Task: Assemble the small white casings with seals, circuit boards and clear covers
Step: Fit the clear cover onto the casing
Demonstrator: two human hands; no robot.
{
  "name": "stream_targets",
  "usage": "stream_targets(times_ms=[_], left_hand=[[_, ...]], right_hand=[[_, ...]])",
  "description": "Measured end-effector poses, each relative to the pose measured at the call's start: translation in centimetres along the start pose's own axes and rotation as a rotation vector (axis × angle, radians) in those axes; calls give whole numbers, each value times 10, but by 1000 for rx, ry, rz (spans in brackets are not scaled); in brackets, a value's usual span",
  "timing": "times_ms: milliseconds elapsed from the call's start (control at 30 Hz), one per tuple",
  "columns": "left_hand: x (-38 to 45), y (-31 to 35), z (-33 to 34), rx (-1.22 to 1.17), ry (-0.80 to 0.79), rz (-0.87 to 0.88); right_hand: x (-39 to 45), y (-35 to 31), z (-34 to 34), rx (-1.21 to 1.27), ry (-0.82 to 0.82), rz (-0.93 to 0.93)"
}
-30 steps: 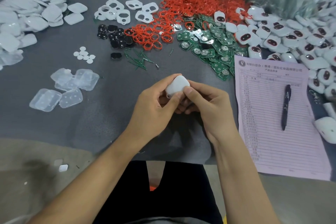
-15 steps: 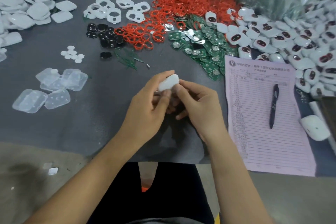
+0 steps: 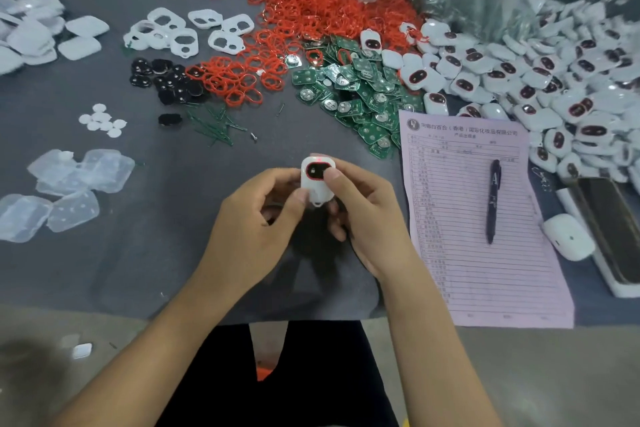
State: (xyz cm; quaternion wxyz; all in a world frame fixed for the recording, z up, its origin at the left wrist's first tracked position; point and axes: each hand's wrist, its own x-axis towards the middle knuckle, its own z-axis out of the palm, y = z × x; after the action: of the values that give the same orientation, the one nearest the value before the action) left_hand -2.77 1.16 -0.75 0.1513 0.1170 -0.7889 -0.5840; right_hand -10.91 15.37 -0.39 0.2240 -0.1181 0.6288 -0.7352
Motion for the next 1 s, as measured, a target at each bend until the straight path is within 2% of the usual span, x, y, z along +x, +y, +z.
stream_targets(times_ms=[233, 500, 733, 1000], left_hand=[[5, -1, -7, -132, -11, -58], [4, -1, -9, -209, -20, -39], [2, 0, -4, -147, 45, -19], [2, -4, -5, -76, 67, 8]], right_hand=[[-3, 3, -1, -65, -21, -25], [0, -1, -5, 138, -82, 14], [-2, 3, 0, -101, -55, -80], [-6, 6, 8, -332, 47, -150]])
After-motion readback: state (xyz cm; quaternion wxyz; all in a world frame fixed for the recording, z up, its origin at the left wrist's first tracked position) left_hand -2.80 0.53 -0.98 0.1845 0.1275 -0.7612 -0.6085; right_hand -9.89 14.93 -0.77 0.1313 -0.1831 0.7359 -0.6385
